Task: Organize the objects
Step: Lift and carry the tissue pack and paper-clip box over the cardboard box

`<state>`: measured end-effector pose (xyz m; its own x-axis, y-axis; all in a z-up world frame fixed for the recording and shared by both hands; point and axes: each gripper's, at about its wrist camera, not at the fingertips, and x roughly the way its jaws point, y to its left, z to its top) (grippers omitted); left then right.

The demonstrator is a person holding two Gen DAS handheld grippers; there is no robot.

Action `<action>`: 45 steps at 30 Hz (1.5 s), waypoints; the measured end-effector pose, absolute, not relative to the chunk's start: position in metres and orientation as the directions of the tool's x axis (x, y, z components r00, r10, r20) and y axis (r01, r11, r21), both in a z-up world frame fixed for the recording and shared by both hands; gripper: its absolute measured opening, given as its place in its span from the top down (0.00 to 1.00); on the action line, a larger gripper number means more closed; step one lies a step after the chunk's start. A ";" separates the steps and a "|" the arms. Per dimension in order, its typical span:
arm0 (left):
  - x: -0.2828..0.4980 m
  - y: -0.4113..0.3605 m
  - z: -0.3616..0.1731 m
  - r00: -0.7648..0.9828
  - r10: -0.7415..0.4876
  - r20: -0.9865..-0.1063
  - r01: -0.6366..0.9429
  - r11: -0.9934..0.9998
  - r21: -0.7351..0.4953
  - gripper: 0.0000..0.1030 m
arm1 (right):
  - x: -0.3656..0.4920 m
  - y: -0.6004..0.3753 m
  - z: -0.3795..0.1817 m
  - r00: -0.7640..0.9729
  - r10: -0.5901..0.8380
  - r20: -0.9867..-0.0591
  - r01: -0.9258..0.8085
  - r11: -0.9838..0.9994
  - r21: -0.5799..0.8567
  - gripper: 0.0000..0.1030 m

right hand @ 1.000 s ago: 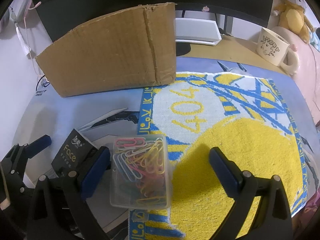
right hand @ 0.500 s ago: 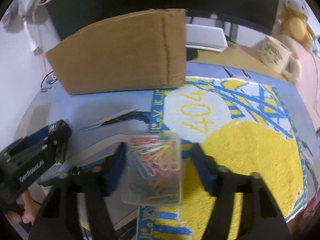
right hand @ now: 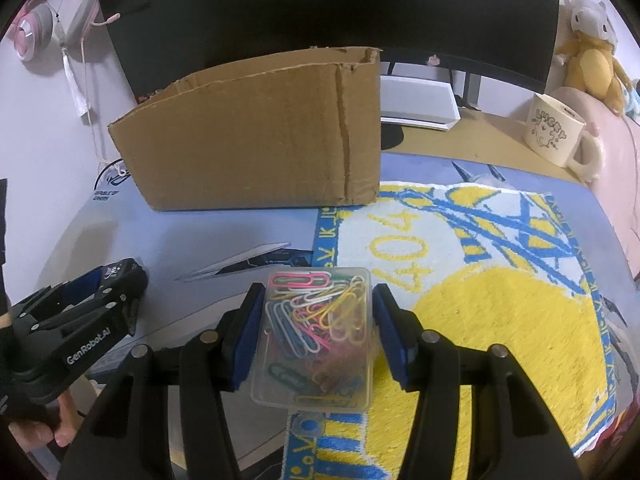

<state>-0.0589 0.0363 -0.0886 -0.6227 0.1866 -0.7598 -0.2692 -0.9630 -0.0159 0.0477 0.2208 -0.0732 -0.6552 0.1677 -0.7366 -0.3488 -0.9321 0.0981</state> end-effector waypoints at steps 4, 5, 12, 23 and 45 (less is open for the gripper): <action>-0.056 0.037 -0.085 -0.644 0.172 -0.745 -0.252 -0.968 -0.005 0.52 | 0.046 0.224 -0.076 -0.651 0.162 -0.741 -0.351 -0.930 0.106 0.44; -0.054 0.037 -0.082 -0.659 0.159 -0.735 -0.241 -0.971 0.007 0.52 | 0.045 0.224 -0.076 -0.652 0.160 -0.742 -0.347 -0.932 0.103 0.44; -0.046 0.036 -0.068 -0.714 0.135 -0.687 -0.207 -0.978 0.023 0.52 | 0.047 0.230 -0.075 -0.658 0.161 -0.736 -0.358 -0.926 0.118 0.44; -0.042 0.035 -0.064 -0.730 0.134 -0.671 -0.210 -0.977 0.034 0.52 | 0.048 0.231 -0.073 -0.676 0.136 -0.724 -0.338 -0.930 0.141 0.44; -0.041 0.021 -0.014 -0.817 0.125 -0.563 -0.138 -0.990 -0.020 0.52 | 0.050 0.242 -0.048 -0.726 0.148 -0.672 -0.349 -0.921 0.174 0.44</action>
<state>-0.0405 0.0209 -0.0143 -0.8166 0.1250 -0.5635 -0.1381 -0.9902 -0.0196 0.0504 0.2423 -0.0477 -0.7259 0.1481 -0.6716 -0.3488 -0.9209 0.1740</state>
